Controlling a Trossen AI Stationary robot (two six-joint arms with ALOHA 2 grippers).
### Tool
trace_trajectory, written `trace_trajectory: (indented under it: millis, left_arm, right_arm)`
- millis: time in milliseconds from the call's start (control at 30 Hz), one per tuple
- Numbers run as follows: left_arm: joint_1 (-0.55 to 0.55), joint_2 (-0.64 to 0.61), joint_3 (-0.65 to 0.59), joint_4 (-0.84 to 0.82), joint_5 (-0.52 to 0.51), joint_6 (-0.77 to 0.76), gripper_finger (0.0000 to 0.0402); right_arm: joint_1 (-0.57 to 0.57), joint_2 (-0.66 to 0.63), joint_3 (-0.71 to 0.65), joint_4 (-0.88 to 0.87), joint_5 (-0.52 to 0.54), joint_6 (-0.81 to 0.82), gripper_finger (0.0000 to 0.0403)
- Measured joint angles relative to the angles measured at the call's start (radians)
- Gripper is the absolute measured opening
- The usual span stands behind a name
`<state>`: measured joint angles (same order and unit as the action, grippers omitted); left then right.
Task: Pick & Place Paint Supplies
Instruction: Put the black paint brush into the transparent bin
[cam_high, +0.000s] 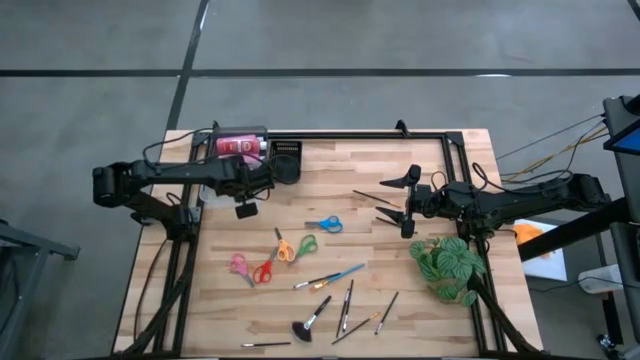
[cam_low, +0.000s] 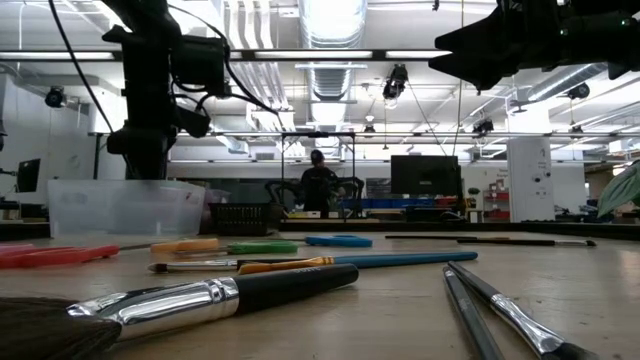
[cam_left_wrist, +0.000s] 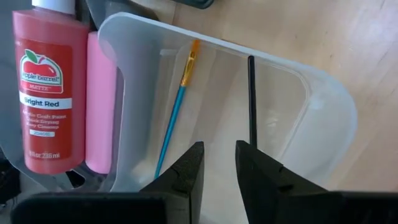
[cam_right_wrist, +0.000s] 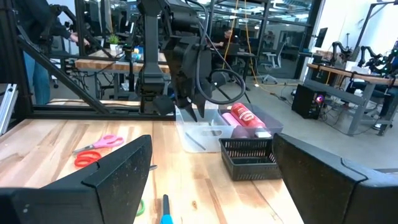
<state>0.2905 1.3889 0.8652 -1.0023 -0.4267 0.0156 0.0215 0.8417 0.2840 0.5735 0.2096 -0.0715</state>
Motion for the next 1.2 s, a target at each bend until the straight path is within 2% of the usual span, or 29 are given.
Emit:
trace_trajectory:
  millis: [200,367,600,733,867,1200]
  left_arm:
    - [-0.001,-0.001,0.045,-0.021,0.001,-0.017,0.0091]
    - [-0.004,-0.001,0.127,-0.034,0.046,-0.071,0.0091]
    - [-0.007,-0.001,0.205,-0.028,0.146,-0.195,0.0091]
    - [-0.029,-0.001,0.214,0.025,0.253,-0.265,0.0091]
    - [-0.118,0.0,0.204,0.136,0.331,-0.254,0.0091]
    - [-0.501,0.0,0.202,0.277,0.315,-0.323,0.0091]
  right_arm:
    - [0.0,0.0,0.0,0.0,0.0,0.0,0.0331]
    - [0.0,0.0,0.0,0.0,0.0,0.0,0.0331]
    - [0.0,0.0,0.0,0.0,0.0,0.0,0.0331]
    - [0.0,0.0,0.0,0.0,0.0,0.0,0.0331]
    - [0.0,0.0,0.0,0.0,0.0,0.0,0.0331]
    - [0.0,0.0,0.0,0.0,0.0,0.0,0.0331]
